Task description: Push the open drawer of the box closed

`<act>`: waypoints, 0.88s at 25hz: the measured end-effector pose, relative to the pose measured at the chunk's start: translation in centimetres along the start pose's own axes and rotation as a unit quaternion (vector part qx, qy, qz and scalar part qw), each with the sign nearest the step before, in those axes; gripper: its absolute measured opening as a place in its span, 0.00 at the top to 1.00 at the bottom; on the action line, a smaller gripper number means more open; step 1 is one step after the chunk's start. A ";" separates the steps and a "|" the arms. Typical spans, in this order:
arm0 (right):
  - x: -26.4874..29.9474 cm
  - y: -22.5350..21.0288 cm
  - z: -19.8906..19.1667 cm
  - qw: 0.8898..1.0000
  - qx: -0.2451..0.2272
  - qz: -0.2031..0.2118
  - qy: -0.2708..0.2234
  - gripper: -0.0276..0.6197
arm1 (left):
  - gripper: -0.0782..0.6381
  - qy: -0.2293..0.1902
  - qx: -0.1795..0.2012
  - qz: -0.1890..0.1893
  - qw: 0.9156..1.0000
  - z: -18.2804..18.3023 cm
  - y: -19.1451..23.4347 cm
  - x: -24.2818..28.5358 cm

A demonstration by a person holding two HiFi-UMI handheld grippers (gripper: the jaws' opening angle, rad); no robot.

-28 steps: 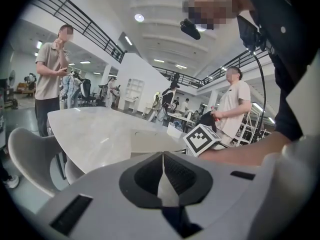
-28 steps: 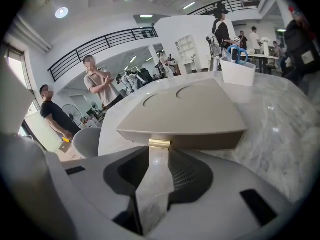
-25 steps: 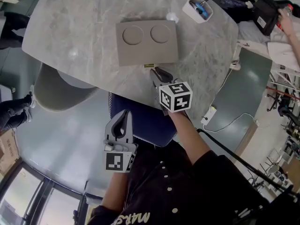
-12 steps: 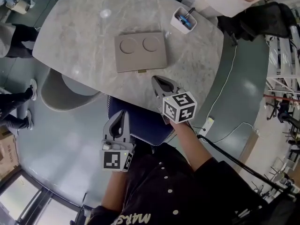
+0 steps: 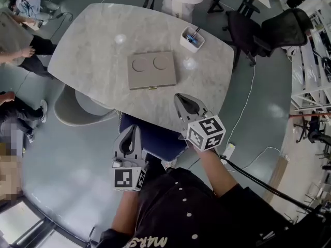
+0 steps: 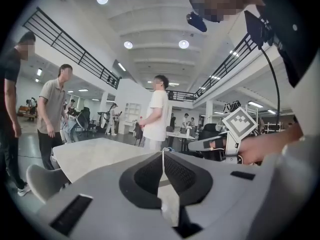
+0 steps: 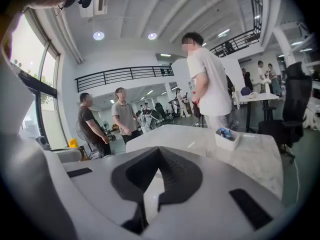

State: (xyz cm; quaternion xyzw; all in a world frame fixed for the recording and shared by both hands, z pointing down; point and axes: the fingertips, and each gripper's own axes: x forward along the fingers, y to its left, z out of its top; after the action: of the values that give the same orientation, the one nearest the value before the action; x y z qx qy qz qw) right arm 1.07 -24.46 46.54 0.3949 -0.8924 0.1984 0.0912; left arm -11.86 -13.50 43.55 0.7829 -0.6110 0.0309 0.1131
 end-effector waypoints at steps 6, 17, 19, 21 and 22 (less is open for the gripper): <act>-5.0 0.6 3.5 0.998 -0.033 -0.010 -0.058 0.96 | 0.87 -0.041 0.018 0.004 0.999 3.5 -0.9 -1.4; -13.6 3.2 8.6 0.986 -0.088 -0.013 -0.144 0.96 | 0.87 -0.100 0.033 0.022 0.994 9.1 -2.3 -5.4; -14.9 3.4 9.4 0.982 -0.098 -0.016 -0.159 0.96 | 0.87 -0.107 0.030 0.024 0.994 9.6 -2.6 -6.1; -16.4 3.5 10.0 0.979 -0.106 -0.020 -0.173 0.96 | 0.87 -0.111 0.030 0.025 0.993 10.2 -3.0 -6.6; -17.1 3.6 10.2 0.978 -0.108 -0.023 -0.179 0.96 | 0.87 -0.112 0.031 0.026 0.993 10.4 -3.2 -7.0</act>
State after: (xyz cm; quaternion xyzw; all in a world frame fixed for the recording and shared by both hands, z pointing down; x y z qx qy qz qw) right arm 9.87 -15.18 30.78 0.4328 -0.9008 0.0248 -0.0236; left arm -11.51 -8.37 31.66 0.7683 -0.6388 -0.0347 0.0190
